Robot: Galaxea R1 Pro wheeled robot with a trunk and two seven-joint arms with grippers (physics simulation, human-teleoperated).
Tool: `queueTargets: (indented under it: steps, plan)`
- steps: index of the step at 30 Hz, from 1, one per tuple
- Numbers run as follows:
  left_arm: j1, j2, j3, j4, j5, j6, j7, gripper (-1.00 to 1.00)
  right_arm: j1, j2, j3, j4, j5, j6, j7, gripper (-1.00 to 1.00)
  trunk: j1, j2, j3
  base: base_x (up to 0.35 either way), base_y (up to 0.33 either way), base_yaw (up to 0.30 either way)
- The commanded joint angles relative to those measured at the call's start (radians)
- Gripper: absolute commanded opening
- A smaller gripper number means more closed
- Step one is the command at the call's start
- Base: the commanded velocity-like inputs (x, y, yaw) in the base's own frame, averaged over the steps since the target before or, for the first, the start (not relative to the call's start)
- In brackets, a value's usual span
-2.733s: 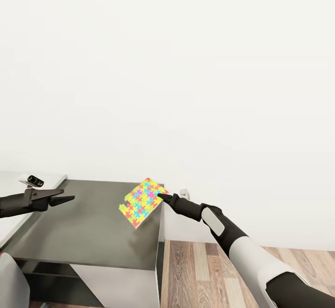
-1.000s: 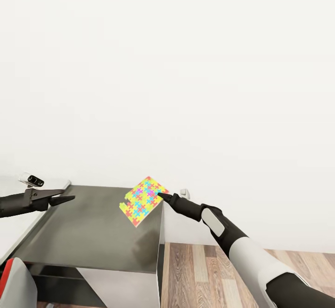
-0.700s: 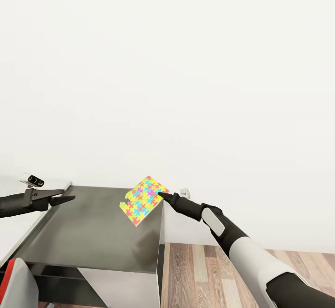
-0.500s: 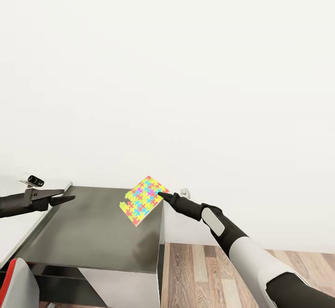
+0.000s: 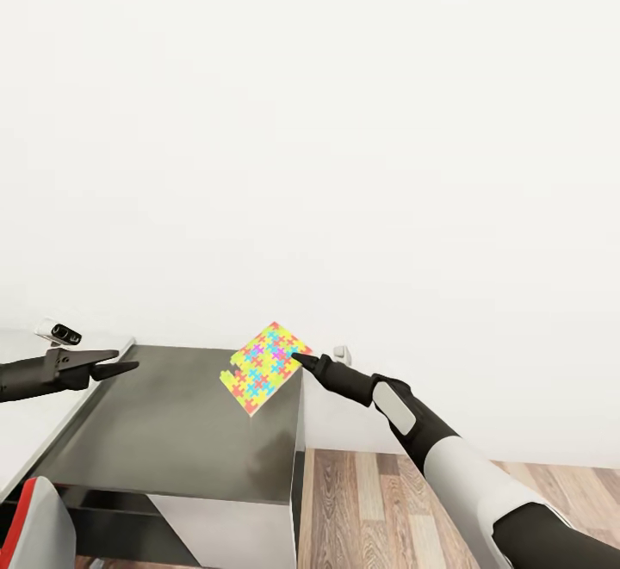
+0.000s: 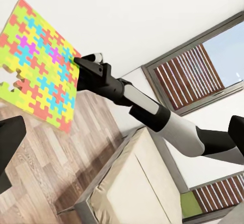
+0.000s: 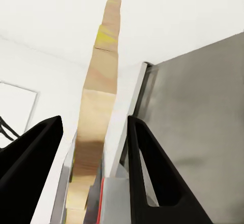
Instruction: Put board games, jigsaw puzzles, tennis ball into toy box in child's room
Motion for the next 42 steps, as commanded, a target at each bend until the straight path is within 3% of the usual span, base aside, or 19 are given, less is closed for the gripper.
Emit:
queueTargets:
  steps: [1,26,42]
  plan:
    - [-0.001,0.001,-0.001,0.0,0.0,0.011,-0.004,1.0,-0.001,0.0,0.002,-0.003,-0.009,0.006,0.0,-1.0,-0.004,0.006,0.002,0.0,0.0,0.0]
    - [-0.001,0.001,-0.002,0.0,-0.001,0.009,-0.004,1.0,-0.001,-0.001,0.001,-0.01,-0.007,0.006,0.0,-1.0,-0.099,0.181,0.08,0.0,0.0,0.0]
    - [-0.001,0.001,-0.002,0.0,-0.002,0.009,-0.004,1.0,-0.001,0.0,0.001,-0.01,-0.007,0.006,0.0,-1.0,-0.099,0.181,0.08,0.0,0.0,0.0]
